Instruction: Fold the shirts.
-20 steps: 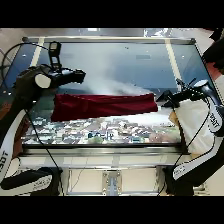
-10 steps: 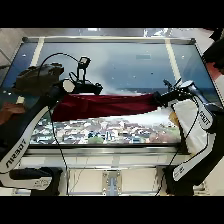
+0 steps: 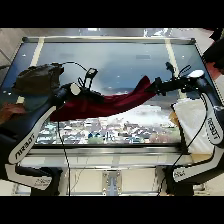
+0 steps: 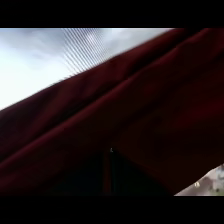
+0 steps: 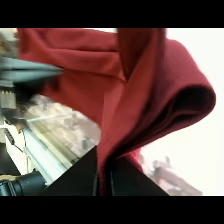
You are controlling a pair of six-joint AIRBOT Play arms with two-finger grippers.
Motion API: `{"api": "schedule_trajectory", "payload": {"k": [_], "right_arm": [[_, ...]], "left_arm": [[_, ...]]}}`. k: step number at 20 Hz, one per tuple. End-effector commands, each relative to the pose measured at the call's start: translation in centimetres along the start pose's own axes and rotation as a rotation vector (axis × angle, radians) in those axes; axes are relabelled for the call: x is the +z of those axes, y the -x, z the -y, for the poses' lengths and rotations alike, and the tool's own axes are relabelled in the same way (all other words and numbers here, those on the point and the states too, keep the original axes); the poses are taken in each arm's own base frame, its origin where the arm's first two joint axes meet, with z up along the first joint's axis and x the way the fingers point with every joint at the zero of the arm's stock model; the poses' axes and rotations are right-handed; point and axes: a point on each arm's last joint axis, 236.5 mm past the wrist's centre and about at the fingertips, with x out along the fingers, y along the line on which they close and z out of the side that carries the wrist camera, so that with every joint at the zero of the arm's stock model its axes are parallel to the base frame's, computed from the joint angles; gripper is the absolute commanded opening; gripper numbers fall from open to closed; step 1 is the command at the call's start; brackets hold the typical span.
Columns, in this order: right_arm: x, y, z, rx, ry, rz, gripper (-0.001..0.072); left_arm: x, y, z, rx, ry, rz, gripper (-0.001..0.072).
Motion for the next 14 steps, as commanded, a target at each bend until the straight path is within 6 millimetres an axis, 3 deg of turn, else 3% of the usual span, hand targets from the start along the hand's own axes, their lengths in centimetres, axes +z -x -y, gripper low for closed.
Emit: {"api": "schedule_trajectory", "payload": {"k": [1,5,8,11,14], "right_arm": [[-0.3,3.1,-5.5,0.020,0.076,0.061,0.0009],[-1.6,5.4,-9.3,0.023,0.152,0.086,0.0009],[-2.4,6.4,-11.5,0.029,0.183,0.081,0.0008],[-2.4,5.6,-14.4,0.034,0.255,0.078,0.0008],[-1.7,2.2,-17.9,0.038,0.343,0.120,0.0008]], "left_arm": [[-3.9,-2.0,3.6,-0.088,-0.025,-0.148,0.0058],[-3.9,-4.0,9.7,-0.175,-0.078,-0.121,0.0013],[-1.3,-4.1,10.8,-0.153,-0.108,-0.019,0.0014],[3.9,-0.3,9.0,-0.123,-0.095,0.114,0.0014],[8.0,7.0,3.7,-0.043,-0.048,0.252,0.0014]]}}
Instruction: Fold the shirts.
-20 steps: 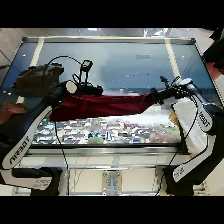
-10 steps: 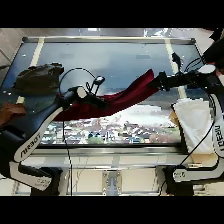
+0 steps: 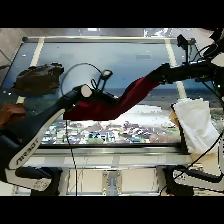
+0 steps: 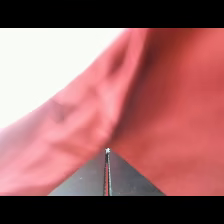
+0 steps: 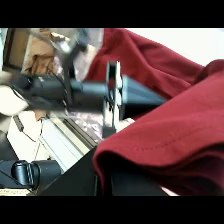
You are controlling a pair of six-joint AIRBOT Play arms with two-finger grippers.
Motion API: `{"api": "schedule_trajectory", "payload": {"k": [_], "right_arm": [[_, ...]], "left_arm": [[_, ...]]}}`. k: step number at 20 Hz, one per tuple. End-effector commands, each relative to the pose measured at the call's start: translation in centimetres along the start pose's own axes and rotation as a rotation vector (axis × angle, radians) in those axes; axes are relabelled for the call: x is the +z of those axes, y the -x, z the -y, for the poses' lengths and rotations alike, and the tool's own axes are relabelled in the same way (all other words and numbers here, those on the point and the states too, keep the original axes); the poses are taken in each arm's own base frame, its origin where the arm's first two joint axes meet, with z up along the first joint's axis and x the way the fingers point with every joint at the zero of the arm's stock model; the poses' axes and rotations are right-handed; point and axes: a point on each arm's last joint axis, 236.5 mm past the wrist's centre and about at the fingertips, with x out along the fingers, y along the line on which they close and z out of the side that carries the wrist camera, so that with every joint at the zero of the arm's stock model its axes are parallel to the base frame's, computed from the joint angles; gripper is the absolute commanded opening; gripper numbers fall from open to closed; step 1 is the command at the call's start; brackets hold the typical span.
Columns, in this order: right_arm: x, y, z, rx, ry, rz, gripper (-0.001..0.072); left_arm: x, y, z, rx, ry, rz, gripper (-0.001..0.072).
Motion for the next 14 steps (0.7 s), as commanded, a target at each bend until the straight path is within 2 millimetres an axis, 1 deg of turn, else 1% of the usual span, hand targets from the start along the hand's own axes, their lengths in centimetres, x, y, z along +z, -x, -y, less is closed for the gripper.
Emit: {"api": "schedule_trajectory", "payload": {"k": [1,2,4,6,7,9,10,11,12,13,14], "right_arm": [[1.5,-3.6,-3.0,-0.021,0.098,0.055,0.0007],[1.7,-5.6,-3.4,-0.036,0.128,0.065,0.0007],[1.6,-10.2,-5.0,-0.026,0.168,0.080,0.0007],[0.5,-15.5,-6.2,-0.002,0.178,0.065,0.0008],[-0.5,-18.4,-6.6,0.006,0.176,0.054,0.0008],[-1.7,-23.5,-6.8,0.012,0.156,0.069,0.0008],[-1.4,-25.6,-7.0,0.016,0.129,0.123,0.0008],[-0.9,-27.1,-7.4,0.017,0.108,0.181,0.0009],[-0.2,-28.0,-7.8,0.012,0.103,0.240,0.0009],[0.4,-28.5,-8.4,0.010,0.103,0.291,0.0041],[0.7,-28.5,-9.2,0.017,0.111,0.313,0.0200]], "left_arm": [[4.7,7.7,-4.8,0.096,0.025,0.144,0.0014],[5.3,10.6,-6.6,0.129,0.044,0.174,0.0014],[5.8,15.8,-9.6,0.188,0.086,0.220,0.0014],[5.3,19.9,-11.9,0.237,0.126,0.240,0.0014],[4.8,21.5,-12.7,0.254,0.145,0.239,0.0014],[3.6,23.6,-13.8,0.271,0.178,0.223,0.0014],[2.9,24.1,-14.1,0.271,0.193,0.206,0.0014],[2.3,24.3,-14.3,0.268,0.205,0.189,0.0014],[1.8,24.5,-14.5,0.265,0.215,0.175,0.0014],[1.4,24.5,-14.5,0.262,0.221,0.165,0.0013],[1.3,24.5,-14.5,0.260,0.222,0.161,0.0014]]}}
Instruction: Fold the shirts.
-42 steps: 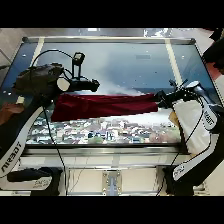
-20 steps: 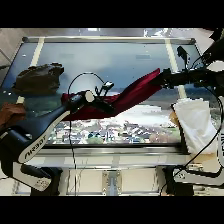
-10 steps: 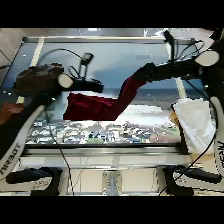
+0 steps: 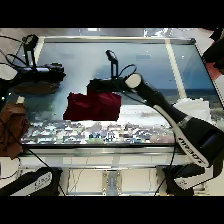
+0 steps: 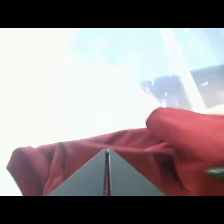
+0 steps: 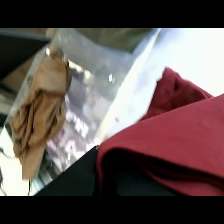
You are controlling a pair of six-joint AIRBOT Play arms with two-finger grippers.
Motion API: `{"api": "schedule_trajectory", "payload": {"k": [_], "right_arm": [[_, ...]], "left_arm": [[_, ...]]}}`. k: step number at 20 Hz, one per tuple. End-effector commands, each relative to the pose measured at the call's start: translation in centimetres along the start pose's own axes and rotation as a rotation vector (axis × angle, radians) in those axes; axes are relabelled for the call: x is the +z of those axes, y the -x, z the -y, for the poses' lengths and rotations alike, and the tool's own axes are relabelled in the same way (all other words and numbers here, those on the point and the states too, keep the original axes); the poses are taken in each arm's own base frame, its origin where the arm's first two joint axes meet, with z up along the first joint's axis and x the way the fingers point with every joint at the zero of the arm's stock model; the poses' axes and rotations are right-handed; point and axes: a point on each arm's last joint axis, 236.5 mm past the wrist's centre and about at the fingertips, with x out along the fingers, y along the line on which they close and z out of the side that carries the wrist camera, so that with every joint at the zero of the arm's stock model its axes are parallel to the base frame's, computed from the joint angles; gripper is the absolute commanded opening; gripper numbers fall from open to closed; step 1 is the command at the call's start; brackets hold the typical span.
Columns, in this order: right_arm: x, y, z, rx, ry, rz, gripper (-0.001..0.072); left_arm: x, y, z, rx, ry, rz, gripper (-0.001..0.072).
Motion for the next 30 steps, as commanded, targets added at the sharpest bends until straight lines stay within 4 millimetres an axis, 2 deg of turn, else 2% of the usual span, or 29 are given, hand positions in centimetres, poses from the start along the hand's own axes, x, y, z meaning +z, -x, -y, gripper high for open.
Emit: {"api": "schedule_trajectory", "payload": {"k": [1,2,4,5,7,9,12,13,14,15,17,19,22,25,27,30], "right_arm": [[1.4,-2.5,-1.7,-0.006,-0.003,0.143,0.0436],[1.3,-2.3,-2.4,0.015,0.005,0.116,0.0567],[1.3,-1.3,-3.4,0.053,0.026,0.052,0.0566],[1.4,-0.6,-3.1,0.054,0.062,0.010,0.0565],[1.2,1.6,-0.9,0.008,0.154,-0.103,0.0544],[0.1,5.1,4.3,-0.119,0.203,-0.271,0.0543],[-2.8,13.3,16.6,-0.506,0.091,-0.530,0.0544],[-3.5,15.2,19.1,-0.571,0.038,-0.563,0.0545],[-4.0,16.0,20.9,-0.588,-0.036,-0.558,0.0545],[-4.4,16.0,22.1,-0.582,-0.102,-0.535,0.0546],[-6.0,14.6,23.9,-0.537,-0.247,-0.485,0.0546],[-8.5,12.6,24.2,-0.451,-0.393,-0.488,0.0546],[-11.8,9.9,23.7,-0.324,-0.507,-0.543,0.0546],[-13.0,6.9,22.9,-0.220,-0.597,-0.539,0.0547],[-13.8,5.0,22.6,-0.212,-0.587,-0.532,0.0547],[-14.4,2.5,20.6,-0.190,-0.557,-0.516,0.0545]], "left_arm": [[-1.0,1.1,-0.8,0.001,0.021,-0.037,0.0013],[-1.0,1.1,-0.8,0.001,0.021,-0.038,0.0014],[-1.0,1.1,-0.8,0.001,0.021,-0.038,0.0014],[-1.1,1.1,-0.8,0.001,0.021,-0.038,0.0014],[-1.1,1.1,-0.8,0.001,0.021,-0.038,0.0014],[-1.1,1.1,-0.8,0.000,0.022,-0.039,0.0014],[-1.1,1.1,-0.8,0.001,0.022,-0.038,0.0014],[-1.1,1.1,-0.8,0.000,0.022,-0.038,0.0014],[-1.1,1.0,-0.8,0.000,0.022,-0.039,0.0014],[-1.1,1.0,-0.8,0.000,0.022,-0.039,0.0014],[-1.1,1.0,-0.8,-0.001,0.022,-0.039,0.0014],[-1.1,0.9,-0.8,-0.001,0.022,-0.042,0.0014],[-1.7,0.1,-1.2,-0.005,0.035,-0.062,0.0014],[-2.6,-0.8,-1.4,-0.018,0.049,-0.101,0.0014],[-3.0,-0.9,-1.2,-0.027,0.049,-0.118,0.0013],[-3.0,-0.9,-1.2,-0.026,0.049,-0.118,0.0014]]}}
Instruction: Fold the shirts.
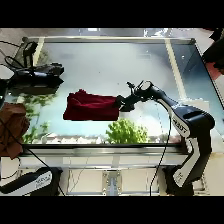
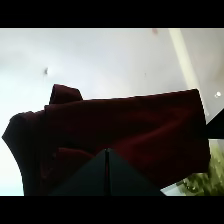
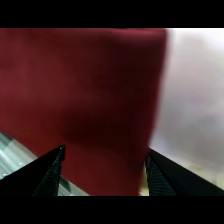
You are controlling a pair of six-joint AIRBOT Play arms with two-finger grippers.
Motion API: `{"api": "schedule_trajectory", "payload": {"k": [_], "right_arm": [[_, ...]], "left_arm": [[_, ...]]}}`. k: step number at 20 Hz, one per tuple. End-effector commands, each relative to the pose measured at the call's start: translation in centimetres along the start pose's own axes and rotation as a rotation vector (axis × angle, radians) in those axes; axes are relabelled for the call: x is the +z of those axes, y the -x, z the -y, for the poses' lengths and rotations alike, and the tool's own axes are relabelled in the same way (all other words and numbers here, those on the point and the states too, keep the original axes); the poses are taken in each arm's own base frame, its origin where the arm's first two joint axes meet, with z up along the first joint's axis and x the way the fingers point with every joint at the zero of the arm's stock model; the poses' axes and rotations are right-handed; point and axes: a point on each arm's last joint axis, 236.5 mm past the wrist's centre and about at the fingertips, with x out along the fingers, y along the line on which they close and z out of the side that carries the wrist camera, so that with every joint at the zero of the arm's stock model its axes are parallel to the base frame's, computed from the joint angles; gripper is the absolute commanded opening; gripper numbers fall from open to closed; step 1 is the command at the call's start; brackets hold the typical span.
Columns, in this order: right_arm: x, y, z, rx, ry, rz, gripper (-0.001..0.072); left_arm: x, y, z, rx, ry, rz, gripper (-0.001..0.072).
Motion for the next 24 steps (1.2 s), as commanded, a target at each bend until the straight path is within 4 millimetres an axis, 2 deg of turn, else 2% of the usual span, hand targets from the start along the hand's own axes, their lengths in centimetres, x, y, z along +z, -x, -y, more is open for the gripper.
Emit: {"api": "schedule_trajectory", "payload": {"k": [1,2,3,5,7,8,9,10,13,15,18,20,24], "right_arm": [[-0.6,-2.7,-3.3,0.091,0.031,0.006,0.0505],[-1.0,-2.8,-5.0,0.148,0.065,-0.003,0.0289],[-1.0,-2.4,-6.6,0.197,0.092,-0.005,0.0036],[-0.5,-0.7,-9.3,0.250,0.152,0.002,0.0011],[0.6,2.8,-11.8,0.274,0.239,0.029,0.0010],[1.1,4.9,-12.3,0.259,0.288,0.043,0.0010],[1.7,7.1,-11.9,0.217,0.314,0.059,0.0010],[2.6,9.8,-10.8,0.145,0.317,0.083,0.0011],[3.8,18.8,-5.6,-0.095,0.266,0.164,0.0010],[3.7,25.6,-1.7,-0.223,0.205,0.251,0.0010],[3.0,35.0,1.7,-0.295,0.122,0.433,0.0010],[1.0,40.4,4.7,-0.360,0.041,0.517,0.0010],[-6.9,48.3,11.5,-0.520,-0.194,0.558,0.0009]], "left_arm": [[-0.3,-0.2,0.0,-0.005,0.001,-0.012,0.0014],[-0.3,-0.2,0.0,-0.005,0.001,-0.012,0.0014],[-0.3,-0.1,0.1,-0.006,0.001,-0.013,0.0014],[-0.5,-0.1,0.2,-0.011,0.001,-0.023,0.0014],[-0.9,-0.1,0.4,-0.019,0.001,-0.039,0.0014],[-1.0,-0.1,0.4,-0.021,0.002,-0.041,0.0014],[-1.0,-0.1,0.5,-0.022,0.002,-0.044,0.0014],[-1.1,-0.1,0.5,-0.025,0.002,-0.046,0.0014],[-0.9,-0.1,0.9,-0.041,0.011,-0.038,0.0014],[-0.7,-0.1,1.3,-0.058,0.020,-0.028,0.0014],[-0.4,-0.1,1.6,-0.072,0.028,-0.020,0.0014],[-0.5,-0.1,1.6,-0.072,0.028,-0.020,0.0014],[-0.5,-0.1,1.8,-0.075,0.038,-0.021,0.0014]]}}
